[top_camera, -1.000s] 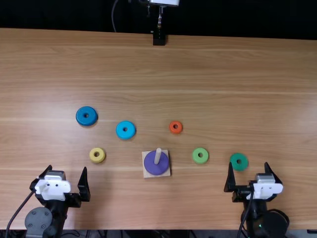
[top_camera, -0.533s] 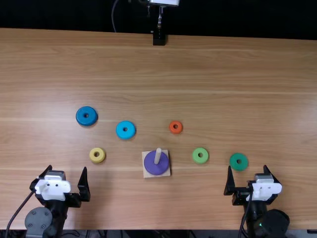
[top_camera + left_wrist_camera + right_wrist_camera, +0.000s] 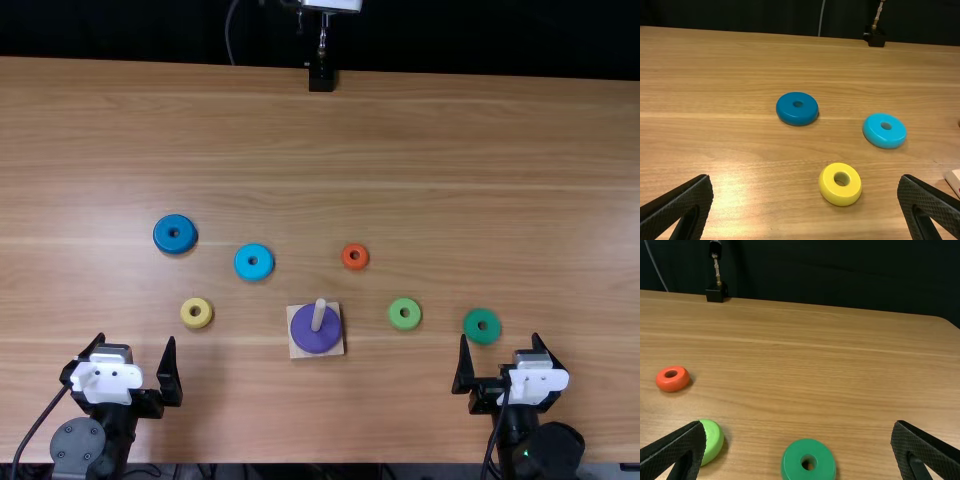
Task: Build the Hanoi tower: stack the rings onto the peg from bottom to top in this color order: purple, dark blue, light blue, dark green, light green, yellow, orange.
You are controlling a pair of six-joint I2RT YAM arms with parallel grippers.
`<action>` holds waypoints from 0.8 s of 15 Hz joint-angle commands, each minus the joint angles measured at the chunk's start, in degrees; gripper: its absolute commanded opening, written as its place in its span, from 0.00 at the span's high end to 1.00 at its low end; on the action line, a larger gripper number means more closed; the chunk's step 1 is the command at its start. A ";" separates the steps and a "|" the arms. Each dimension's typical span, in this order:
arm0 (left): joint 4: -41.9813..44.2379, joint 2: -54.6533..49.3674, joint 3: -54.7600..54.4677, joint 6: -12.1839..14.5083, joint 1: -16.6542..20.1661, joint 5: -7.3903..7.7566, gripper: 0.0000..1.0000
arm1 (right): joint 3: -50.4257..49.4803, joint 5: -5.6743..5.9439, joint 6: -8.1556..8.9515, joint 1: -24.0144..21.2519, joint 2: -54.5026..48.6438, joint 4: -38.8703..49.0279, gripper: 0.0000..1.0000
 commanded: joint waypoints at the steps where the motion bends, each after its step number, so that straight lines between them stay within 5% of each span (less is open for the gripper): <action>1: -4.67 -0.67 -6.04 0.54 -0.08 0.60 0.00 | -3.90 0.82 -0.01 -0.34 -0.71 -3.96 0.00; 9: -1.19 -0.67 -5.08 0.64 -3.42 0.49 0.00 | -3.90 0.82 -0.01 -0.34 -0.71 -3.96 0.00; 12: 3.03 2.85 5.82 0.75 -3.33 0.39 0.00 | -3.81 0.82 -0.01 -0.34 -0.71 -3.96 0.00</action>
